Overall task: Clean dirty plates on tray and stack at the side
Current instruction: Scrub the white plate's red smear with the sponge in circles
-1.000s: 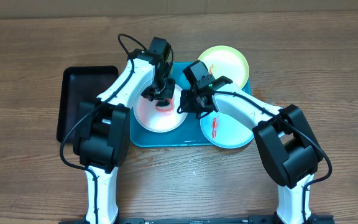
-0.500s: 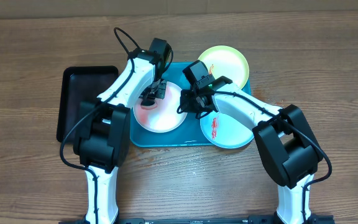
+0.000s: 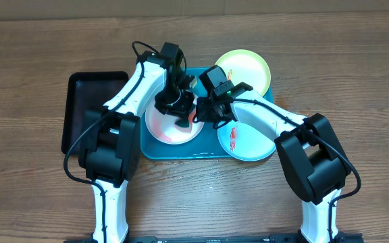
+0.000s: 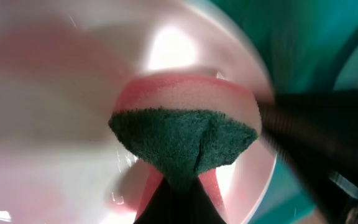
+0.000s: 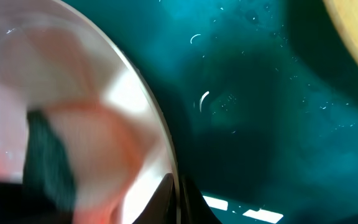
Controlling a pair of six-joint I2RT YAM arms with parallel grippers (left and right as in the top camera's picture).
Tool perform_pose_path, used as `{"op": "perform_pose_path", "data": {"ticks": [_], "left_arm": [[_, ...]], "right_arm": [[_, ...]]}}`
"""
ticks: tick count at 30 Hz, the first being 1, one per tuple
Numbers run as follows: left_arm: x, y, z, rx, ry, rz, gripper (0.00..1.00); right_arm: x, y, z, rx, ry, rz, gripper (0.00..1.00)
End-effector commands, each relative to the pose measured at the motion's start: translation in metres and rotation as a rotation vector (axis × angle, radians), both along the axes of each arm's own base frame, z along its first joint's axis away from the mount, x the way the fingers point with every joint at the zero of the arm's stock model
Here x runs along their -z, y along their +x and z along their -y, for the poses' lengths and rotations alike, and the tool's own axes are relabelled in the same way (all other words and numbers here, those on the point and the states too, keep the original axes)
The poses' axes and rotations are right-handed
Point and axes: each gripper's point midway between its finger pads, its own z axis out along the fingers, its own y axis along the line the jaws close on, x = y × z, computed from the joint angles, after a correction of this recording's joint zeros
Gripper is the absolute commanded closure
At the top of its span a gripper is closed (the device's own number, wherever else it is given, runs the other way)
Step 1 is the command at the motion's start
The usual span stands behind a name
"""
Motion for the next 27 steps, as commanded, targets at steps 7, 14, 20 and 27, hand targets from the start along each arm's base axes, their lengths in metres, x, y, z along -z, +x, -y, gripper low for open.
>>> {"op": "perform_pose_path", "data": {"ticks": [7,14,20,27], "left_arm": [[0.003,-0.014,-0.063,0.077,0.352,-0.029,0.96],[0.000,0.026,-0.097,-0.106,0.582,0.153,0.96],[0.002,0.062,-0.066,-0.217,0.429,0.280,0.96],[0.002,0.053,-0.002,-0.137,0.122,0.215,0.96]], "right_arm": [[0.001,0.002,0.001,0.005,-0.006,0.000,0.95],[0.001,0.002,0.001,0.005,-0.005,0.002,0.95],[0.001,0.002,0.001,0.005,-0.006,0.000,0.95],[0.002,0.001,0.002,0.005,-0.008,-0.003,0.95]]}}
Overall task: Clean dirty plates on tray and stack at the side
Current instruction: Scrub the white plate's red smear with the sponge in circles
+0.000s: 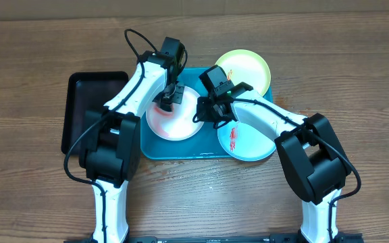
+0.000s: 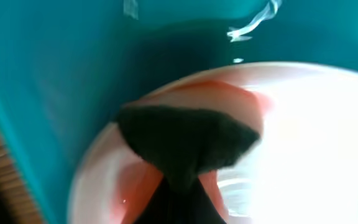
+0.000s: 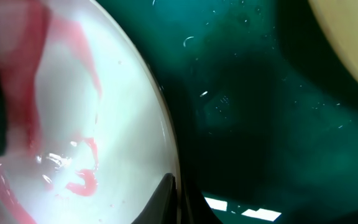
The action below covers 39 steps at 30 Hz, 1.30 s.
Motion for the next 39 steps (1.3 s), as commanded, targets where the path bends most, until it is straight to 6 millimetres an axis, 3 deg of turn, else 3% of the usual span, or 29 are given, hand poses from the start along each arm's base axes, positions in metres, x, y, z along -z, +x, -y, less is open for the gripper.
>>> {"op": "perform_pose_path", "data": {"ticks": [1,5,10,18,24,27,34,39], "left_arm": [[-0.005,-0.012,0.050,0.094,-0.218,-0.060,0.96],[-0.009,-0.036,0.074,0.229,-0.319,-0.137,0.96],[-0.007,-0.062,0.066,0.332,-0.276,-0.225,0.96],[-0.002,-0.074,0.002,0.306,0.051,-0.299,0.95],[-0.010,-0.048,-0.046,0.103,0.347,-0.171,0.96],[-0.016,-0.033,-0.058,-0.021,0.422,-0.075,0.96],[-0.015,0.002,-0.043,-0.183,0.321,0.096,0.96],[-0.004,0.006,0.020,-0.085,-0.019,0.043,0.96]], "right_arm": [[0.001,0.001,0.000,-0.005,-0.002,-0.003,0.95],[0.001,0.001,0.000,-0.005,-0.002,-0.003,0.95],[0.001,0.000,0.000,-0.005,-0.002,-0.004,0.95],[0.002,0.000,0.000,-0.005,-0.003,-0.005,0.95],[0.002,0.000,0.000,-0.005,-0.003,-0.006,0.95],[0.002,0.000,0.000,-0.005,-0.003,-0.006,0.95],[0.002,0.000,0.001,-0.005,-0.004,-0.006,0.95],[0.002,0.000,0.001,-0.005,-0.004,-0.006,0.95]]}}
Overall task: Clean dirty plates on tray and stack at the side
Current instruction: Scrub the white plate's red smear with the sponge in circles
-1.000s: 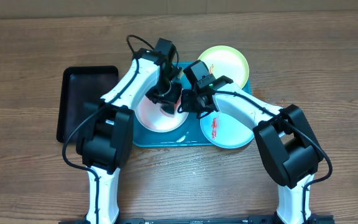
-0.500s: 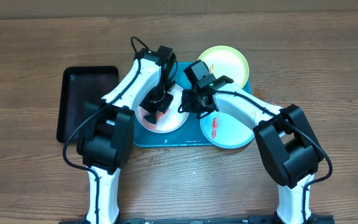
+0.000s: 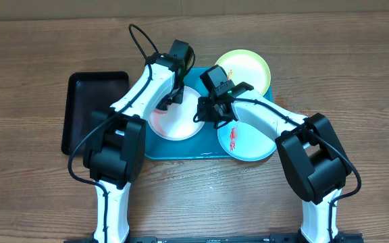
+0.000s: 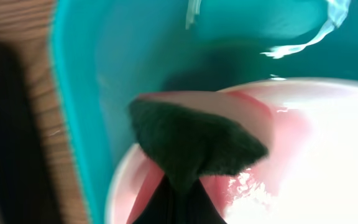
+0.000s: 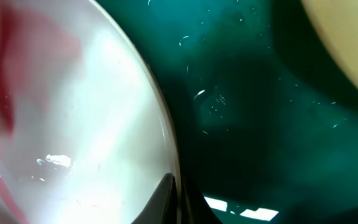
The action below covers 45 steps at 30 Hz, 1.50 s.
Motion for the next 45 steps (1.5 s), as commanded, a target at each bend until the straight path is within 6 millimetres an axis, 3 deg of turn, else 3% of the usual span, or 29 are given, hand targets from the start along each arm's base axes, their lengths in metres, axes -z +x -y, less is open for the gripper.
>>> {"op": "perform_pose_path", "data": {"ticks": [1,5,7,10,14,20,22,25,29,36,39,45], "left_arm": [[0.003,-0.003,0.049,0.064,-0.267,-0.053,0.96],[-0.003,-0.016,0.093,0.234,-0.492,-0.119,0.96],[-0.005,-0.021,0.100,0.283,-0.535,-0.139,0.96],[-0.004,-0.021,0.095,0.279,-0.504,-0.137,0.96],[0.001,-0.009,0.067,0.216,-0.374,-0.098,0.96],[-0.002,-0.003,-0.024,-0.167,0.030,0.006,0.96],[-0.004,-0.009,-0.038,-0.211,0.084,-0.004,0.96],[-0.003,-0.020,-0.039,-0.201,0.087,-0.057,0.96],[0.004,-0.045,-0.018,-0.086,-0.016,-0.211,0.96],[-0.004,-0.091,0.061,0.205,-0.484,-0.457,0.96],[-0.008,-0.090,0.075,0.218,-0.570,-0.453,0.96],[-0.006,-0.063,0.082,0.249,-0.581,-0.338,0.96]], "right_arm": [[0.001,0.000,-0.002,-0.010,-0.002,-0.002,0.95],[0.001,0.000,-0.002,-0.010,-0.002,-0.002,0.95],[0.001,0.000,-0.002,-0.010,-0.002,-0.002,0.95],[0.001,0.000,-0.002,-0.010,-0.002,-0.002,0.95],[0.001,0.000,-0.002,-0.010,-0.002,-0.002,0.95],[0.001,0.000,-0.002,-0.010,-0.002,-0.002,0.95],[0.001,0.000,-0.002,-0.010,-0.002,-0.002,0.95],[0.001,0.000,-0.002,-0.010,-0.002,-0.001,0.94],[0.001,0.000,-0.002,-0.010,-0.001,0.000,0.94],[0.001,0.000,-0.002,-0.010,0.000,0.001,0.94],[0.001,0.000,-0.002,-0.010,-0.001,0.000,0.94],[0.001,-0.001,-0.002,-0.010,-0.003,-0.003,0.94]]}}
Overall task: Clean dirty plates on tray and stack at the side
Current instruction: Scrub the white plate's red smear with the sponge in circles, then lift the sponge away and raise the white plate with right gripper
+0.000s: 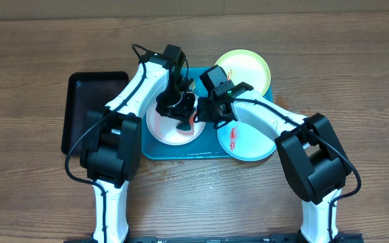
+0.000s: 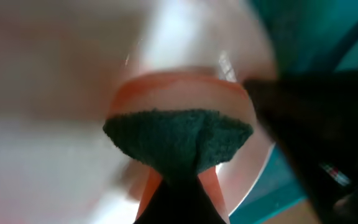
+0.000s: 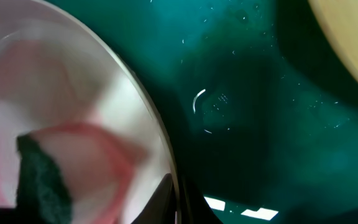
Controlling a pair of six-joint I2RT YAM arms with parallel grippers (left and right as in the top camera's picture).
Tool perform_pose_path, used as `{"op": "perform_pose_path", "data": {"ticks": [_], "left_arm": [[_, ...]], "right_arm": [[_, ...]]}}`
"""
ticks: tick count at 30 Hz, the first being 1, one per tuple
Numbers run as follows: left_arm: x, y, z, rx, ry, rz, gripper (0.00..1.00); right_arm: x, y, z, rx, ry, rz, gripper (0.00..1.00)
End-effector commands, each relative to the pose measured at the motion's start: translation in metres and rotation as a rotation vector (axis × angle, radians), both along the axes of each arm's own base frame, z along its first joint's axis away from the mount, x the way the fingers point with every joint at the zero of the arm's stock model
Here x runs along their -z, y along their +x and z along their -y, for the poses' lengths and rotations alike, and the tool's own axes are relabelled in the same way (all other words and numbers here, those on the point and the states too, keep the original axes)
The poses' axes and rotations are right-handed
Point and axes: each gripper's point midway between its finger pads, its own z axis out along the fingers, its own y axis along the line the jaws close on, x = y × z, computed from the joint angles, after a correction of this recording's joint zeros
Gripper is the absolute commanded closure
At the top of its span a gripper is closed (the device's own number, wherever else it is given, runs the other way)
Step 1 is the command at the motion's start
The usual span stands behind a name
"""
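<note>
A white plate [image 1: 169, 128] smeared with pink lies on the teal tray [image 1: 155, 150]. My left gripper [image 1: 182, 119] is shut on a sponge [image 2: 179, 134], green scrub side over a pink body, pressed on the plate's right part. My right gripper [image 1: 199, 115] is shut on the plate's right rim [image 3: 166, 158], one finger inside and one outside. A light-blue plate [image 1: 247, 140] with red streaks sits at the tray's lower right corner. A pale-green plate [image 1: 245, 69] sits at the upper right.
A black tray [image 1: 86, 108] lies left of the teal tray on the wooden table [image 1: 356, 81]. Both arms cross over the teal tray's middle.
My left gripper with the sponge has moved from the plate's upper left rim to its right part, close by the right gripper. The right gripper still pinches the rim.
The sponge was first on the plate's right part, near the held rim. It then stood at the upper left rim, and stayed near that edge one moment later. Now it is back on the right. My right gripper has held the rim throughout.
</note>
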Motion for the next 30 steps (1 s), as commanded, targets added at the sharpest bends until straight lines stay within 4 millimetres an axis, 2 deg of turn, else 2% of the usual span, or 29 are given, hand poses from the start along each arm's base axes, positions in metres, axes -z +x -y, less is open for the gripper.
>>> {"op": "perform_pose_path", "data": {"ticks": [1,4,8,12,16,18,21,27,30], "left_arm": [[-0.004,0.012,0.013,0.033,-0.069,0.052,0.96],[0.002,0.034,-0.002,-0.048,0.038,0.129,0.96],[0.007,0.060,-0.039,-0.228,0.259,0.231,0.96],[0.002,0.072,-0.077,-0.361,0.463,0.314,0.96],[-0.007,0.075,-0.093,-0.417,0.513,0.323,0.96],[-0.020,0.077,-0.097,-0.428,0.514,0.316,0.96],[-0.054,0.083,-0.105,-0.449,0.513,0.318,0.96],[-0.143,0.089,-0.113,-0.476,0.466,0.371,0.96],[-0.176,0.084,-0.111,-0.448,0.423,0.394,0.96]], "right_arm": [[0.001,0.000,-0.002,-0.005,-0.002,-0.004,0.94],[0.001,-0.001,-0.001,-0.005,-0.003,-0.006,0.94],[0.001,-0.001,-0.001,-0.005,-0.003,-0.006,0.94],[0.001,-0.001,-0.001,-0.005,-0.003,-0.006,0.94],[0.002,-0.002,0.000,-0.005,-0.007,-0.012,0.95],[0.002,-0.003,0.000,-0.005,-0.009,-0.016,0.96],[0.003,-0.004,0.001,-0.005,-0.012,-0.021,0.96],[0.003,-0.012,0.000,-0.015,-0.002,-0.059,0.96],[-0.009,-0.014,-0.004,-0.023,0.007,-0.083,0.96]]}}
